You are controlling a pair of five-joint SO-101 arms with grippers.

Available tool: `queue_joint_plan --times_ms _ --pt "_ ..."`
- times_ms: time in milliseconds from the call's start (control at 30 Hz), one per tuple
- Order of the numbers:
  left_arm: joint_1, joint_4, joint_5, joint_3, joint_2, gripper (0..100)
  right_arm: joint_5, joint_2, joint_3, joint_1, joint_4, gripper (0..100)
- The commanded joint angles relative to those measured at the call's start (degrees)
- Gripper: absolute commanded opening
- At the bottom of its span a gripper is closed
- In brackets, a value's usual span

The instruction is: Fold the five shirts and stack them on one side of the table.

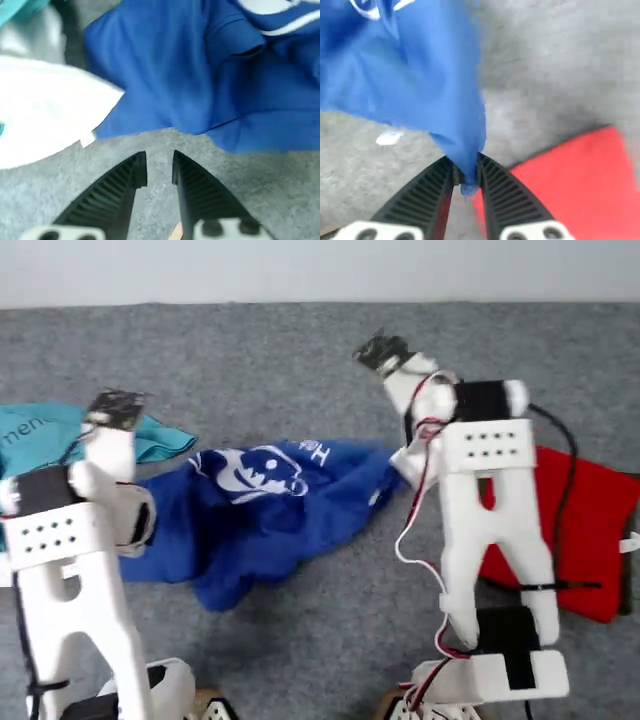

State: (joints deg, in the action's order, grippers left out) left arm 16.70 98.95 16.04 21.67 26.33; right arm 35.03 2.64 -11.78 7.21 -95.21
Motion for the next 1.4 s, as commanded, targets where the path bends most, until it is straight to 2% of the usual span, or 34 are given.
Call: queue_joint_plan --times_ms 0,133,367,533,700,833,1133,1233,1367 --pt "-6.7 1.5 -0.4 -2.3 0.4 9 1.1 3.3 -10.3 -3.1 -2.1 0.9" --pt "-11.3 -0.6 -0.5 1.1 0.4 9 1.6 3.4 -15.3 -4.6 -3.7 0.9" --pt "-12.4 -13.4 -0.3 16.5 -0.6 9 1.8 3.4 -15.4 -4.4 -4.3 0.9" --pt "-12.0 -17.3 1.9 15.5 -14.3 9 1.6 3.0 -15.4 -4.2 -4.4 0.9" --pt "-9.8 -16.7 2.1 0.9 -33.2 7 1.6 2.9 -15.4 -4.2 -4.4 0.9" --pt "-9.2 -12.0 2.2 -16.1 -43.9 5 1.6 3.2 -15.4 -4.4 -4.9 0.9" --pt "-9.6 -6.2 2.0 -49.5 -56.1 5 1.6 3.4 -15.4 -4.9 -4.7 0.9" --pt "-10.1 -0.3 1.9 -58.3 -59.1 5 1.6 3.0 -15.4 -6.8 -3.5 0.9" --pt "-10.4 1.8 1.8 -61.2 -56.7 5 1.5 2.9 -15.4 -9.5 -2.5 0.9"
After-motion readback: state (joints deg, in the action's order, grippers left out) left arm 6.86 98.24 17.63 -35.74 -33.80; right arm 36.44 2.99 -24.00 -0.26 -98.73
